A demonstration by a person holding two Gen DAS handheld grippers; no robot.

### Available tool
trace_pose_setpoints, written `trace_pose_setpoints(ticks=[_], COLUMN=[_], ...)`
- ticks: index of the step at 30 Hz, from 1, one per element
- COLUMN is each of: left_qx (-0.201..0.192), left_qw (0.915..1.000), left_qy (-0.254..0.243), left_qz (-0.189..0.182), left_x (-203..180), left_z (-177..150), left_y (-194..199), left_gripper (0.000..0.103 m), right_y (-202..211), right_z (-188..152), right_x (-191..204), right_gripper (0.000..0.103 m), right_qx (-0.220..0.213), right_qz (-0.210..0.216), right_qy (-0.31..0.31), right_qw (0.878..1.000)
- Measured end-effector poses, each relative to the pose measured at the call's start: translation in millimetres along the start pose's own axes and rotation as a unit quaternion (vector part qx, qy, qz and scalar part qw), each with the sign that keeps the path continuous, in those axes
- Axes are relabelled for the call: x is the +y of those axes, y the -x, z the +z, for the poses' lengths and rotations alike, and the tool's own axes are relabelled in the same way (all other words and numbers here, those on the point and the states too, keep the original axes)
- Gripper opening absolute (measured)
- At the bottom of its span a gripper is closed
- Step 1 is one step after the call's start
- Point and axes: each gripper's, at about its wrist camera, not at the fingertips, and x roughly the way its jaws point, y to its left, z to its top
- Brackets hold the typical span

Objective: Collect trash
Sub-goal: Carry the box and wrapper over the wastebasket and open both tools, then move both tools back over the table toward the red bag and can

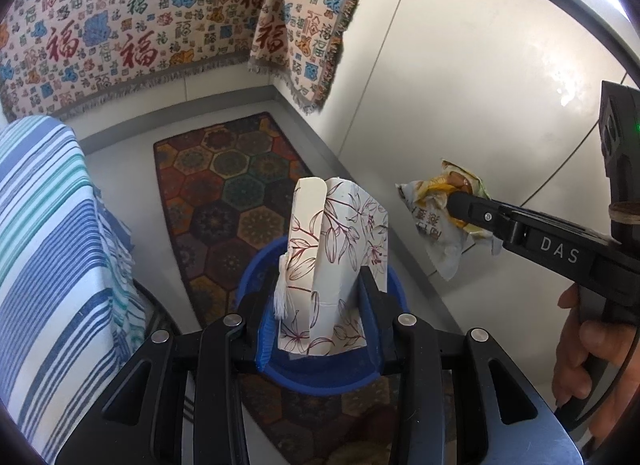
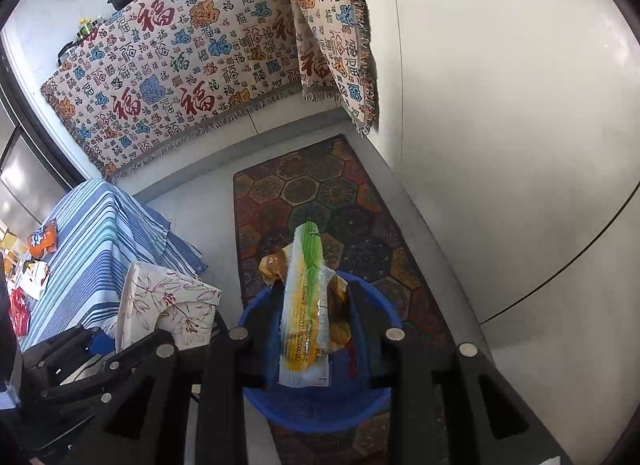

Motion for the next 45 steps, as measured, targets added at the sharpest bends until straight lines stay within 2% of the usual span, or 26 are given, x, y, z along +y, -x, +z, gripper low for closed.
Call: trace_pose_setpoints(ticks=[3, 5, 6, 9, 12, 15, 18, 20, 24, 26, 27, 31, 36, 39, 45], left_qx=[0.001, 0.004, 0.007, 0.015, 0.019, 0.003, -0.028, -0.050, -0.086, -0.100, -0.106, -0.123, -0.129, -0.125, -0.096], left_qw=[1.0000, 0.9999, 0.9998, 0.9995, 0.9995, 0.9999, 0.9996, 0.9987, 0.9960, 0.9942, 0.9931, 0.9886, 0.9813, 0.9760, 0.9650], left_qy=[-0.006, -0.006, -0.003, -0.002, -0.004, -0.005, -0.009, -0.008, 0.005, 0.012, 0.016, 0.039, 0.075, 0.095, 0.131], left_qz=[-0.003, -0.012, -0.018, -0.029, -0.026, -0.013, -0.005, 0.003, 0.021, 0.039, 0.047, 0.078, 0.121, 0.152, 0.206], left_x=[-3.0, -4.2, -4.4, -4.6, -5.8, -5.7, -4.3, 1.2, 21.9, 36.0, 44.1, 74.0, 122.9, 158.2, 222.2], left_z=[0.2, -0.3, -0.8, -2.9, -6.0, -9.1, -9.1, -9.1, -12.6, -17.2, -20.8, -41.5, -83.0, -113.0, -172.5], left_y=[-7.2, -14.9, -19.7, -33.9, -38.1, -22.9, 12.9, 43.6, 103.9, 131.1, 143.6, 186.4, 224.5, 238.4, 246.2], left_gripper=[0.038, 0.041, 0.044, 0.067, 0.068, 0.076, 0.077, 0.081, 0.086, 0.087, 0.088, 0.090, 0.092, 0.093, 0.093], right_y=[-1.6, -1.8, -1.4, 1.7, 8.5, 22.8, 47.2, 66.4, 93.3, 102.2, 106.8, 124.4, 133.4, 129.3, 100.1], right_z=[0.9, 2.2, 2.5, 4.0, 6.9, 9.7, 11.0, 8.7, -3.0, -10.6, -14.3, -30.5, -53.0, -68.8, -115.8], right_x=[-5.5, -9.9, -10.9, -12.7, -10.2, 0.3, 18.1, 37.0, 82.3, 106.6, 119.8, 167.0, 219.0, 249.2, 313.6], right_gripper=[0.033, 0.045, 0.047, 0.047, 0.047, 0.047, 0.047, 0.053, 0.054, 0.072, 0.074, 0.074, 0.074, 0.074, 0.074], right_qx=[-0.002, -0.005, -0.008, -0.014, -0.026, -0.054, -0.088, -0.110, -0.127, -0.138, -0.145, -0.168, -0.192, -0.188, -0.130], right_qz=[0.003, 0.012, 0.012, 0.012, 0.006, -0.008, 0.009, 0.021, 0.038, 0.034, 0.033, 0.060, 0.086, 0.104, 0.129], right_qy=[-0.012, -0.023, -0.026, -0.034, -0.030, -0.014, 0.004, 0.022, 0.067, 0.091, 0.103, 0.138, 0.168, 0.182, 0.244], right_qw=[1.000, 1.000, 1.000, 0.999, 0.999, 0.998, 0.996, 0.994, 0.989, 0.986, 0.984, 0.974, 0.963, 0.960, 0.952])
